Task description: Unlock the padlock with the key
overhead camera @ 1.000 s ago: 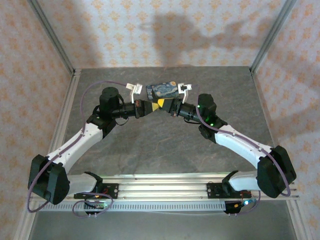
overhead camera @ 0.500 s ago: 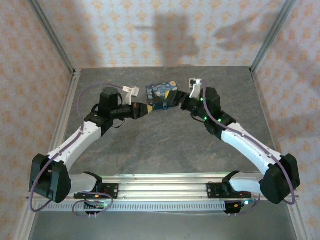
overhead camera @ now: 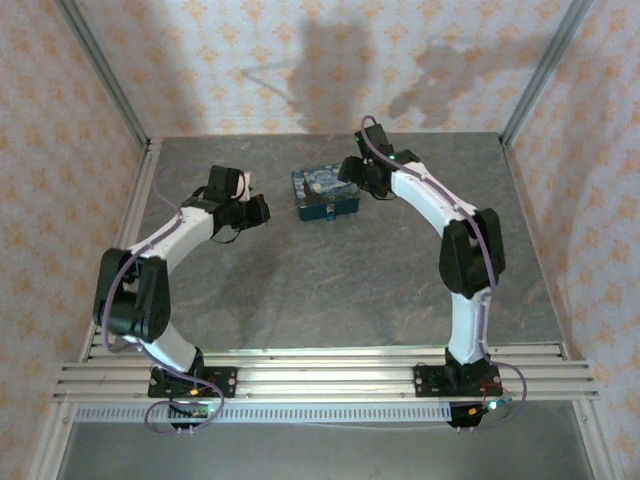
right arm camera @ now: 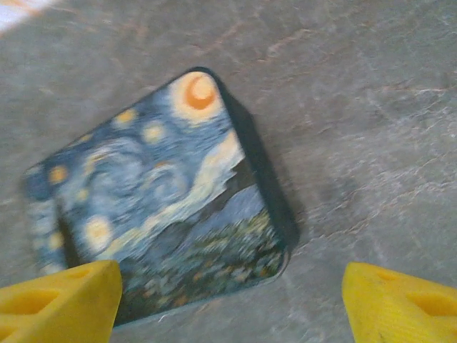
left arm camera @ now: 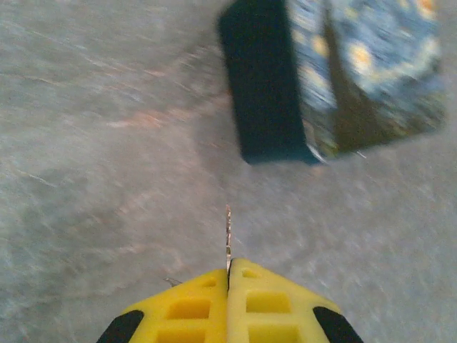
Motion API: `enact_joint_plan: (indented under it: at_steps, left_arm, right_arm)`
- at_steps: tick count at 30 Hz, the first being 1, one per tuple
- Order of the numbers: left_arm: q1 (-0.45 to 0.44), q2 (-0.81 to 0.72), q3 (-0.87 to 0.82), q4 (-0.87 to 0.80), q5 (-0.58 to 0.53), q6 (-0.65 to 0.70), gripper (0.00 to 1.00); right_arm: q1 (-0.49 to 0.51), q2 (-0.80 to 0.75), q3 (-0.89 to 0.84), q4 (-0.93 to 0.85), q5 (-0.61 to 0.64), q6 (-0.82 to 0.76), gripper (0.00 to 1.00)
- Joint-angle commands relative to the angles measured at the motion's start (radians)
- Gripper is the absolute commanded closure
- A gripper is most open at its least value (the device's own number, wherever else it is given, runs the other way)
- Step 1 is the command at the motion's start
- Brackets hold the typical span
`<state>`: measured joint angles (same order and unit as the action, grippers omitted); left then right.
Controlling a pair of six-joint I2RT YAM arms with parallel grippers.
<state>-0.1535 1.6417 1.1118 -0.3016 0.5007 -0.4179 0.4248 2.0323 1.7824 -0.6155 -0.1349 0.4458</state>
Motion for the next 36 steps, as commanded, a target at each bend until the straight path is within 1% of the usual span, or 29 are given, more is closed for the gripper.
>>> enact_joint_plan:
  at_steps: [1,4,7,11,15,19,23,28,32,36]
  left_arm:
    - [0.005,0.087,0.106,-0.058,-0.106,-0.001,1.00]
    - [0.004,0.173,0.176,-0.057,-0.111,-0.010,1.00]
    - [0.000,0.243,0.236,-0.051,-0.110,-0.015,1.00]
    - [-0.021,0.327,0.302,-0.063,-0.113,0.003,1.00]
    - [-0.054,0.361,0.322,-0.056,-0.107,0.011,1.00]
    - [-0.099,0.378,0.331,-0.033,-0.088,0.007,1.00]
    - [-0.165,0.381,0.343,-0.036,-0.090,0.014,1.00]
    - [-0.222,0.341,0.279,-0.023,-0.097,0.016,1.00]
    - [-0.259,0.276,0.176,0.013,-0.100,0.016,1.00]
    - [-0.276,0.191,0.086,0.046,-0.106,0.019,1.00]
  right_arm:
    - [-0.004,0.076,0.146,-0.151,0.098,-0.059,0.20]
    - [-0.015,0.168,0.243,-0.175,0.099,-0.078,0.20]
    - [-0.030,0.237,0.301,-0.168,0.044,-0.087,0.23]
    - [-0.037,0.271,0.291,-0.104,-0.079,-0.086,0.30]
    - [-0.037,0.267,0.231,-0.054,-0.174,-0.060,0.37]
    - [-0.037,0.226,0.112,0.016,-0.241,-0.018,0.42]
    - [-0.034,0.116,-0.108,0.140,-0.292,0.035,0.46]
    - [-0.030,-0.057,-0.408,0.250,-0.290,0.082,0.47]
    - [-0.014,-0.178,-0.565,0.270,-0.279,0.106,0.47]
    - [0.021,-0.278,-0.666,0.277,-0.244,0.137,0.45]
